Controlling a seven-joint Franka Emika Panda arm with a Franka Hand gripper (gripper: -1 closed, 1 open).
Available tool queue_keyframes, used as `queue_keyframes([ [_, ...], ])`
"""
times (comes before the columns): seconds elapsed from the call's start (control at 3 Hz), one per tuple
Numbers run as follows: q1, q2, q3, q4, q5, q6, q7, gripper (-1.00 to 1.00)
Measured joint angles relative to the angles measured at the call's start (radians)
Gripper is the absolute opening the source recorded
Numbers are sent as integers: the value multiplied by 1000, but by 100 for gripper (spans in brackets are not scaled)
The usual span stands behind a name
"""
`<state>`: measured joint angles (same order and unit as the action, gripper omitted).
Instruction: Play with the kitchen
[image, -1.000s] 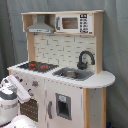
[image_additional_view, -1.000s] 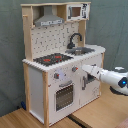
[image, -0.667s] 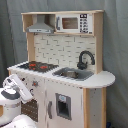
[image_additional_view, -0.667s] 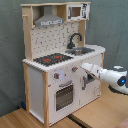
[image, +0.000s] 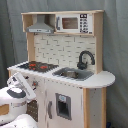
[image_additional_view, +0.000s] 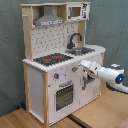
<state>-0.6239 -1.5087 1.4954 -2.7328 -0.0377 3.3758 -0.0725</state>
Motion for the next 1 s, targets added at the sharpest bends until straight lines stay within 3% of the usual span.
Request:
queue_keyframes([
  [0.33,-48,0,26,30,13,87,23,100],
  [0.67,-77,0,87,52,94,90,42,100],
  [1.0,-137,0,119,78,168,99,44,100],
])
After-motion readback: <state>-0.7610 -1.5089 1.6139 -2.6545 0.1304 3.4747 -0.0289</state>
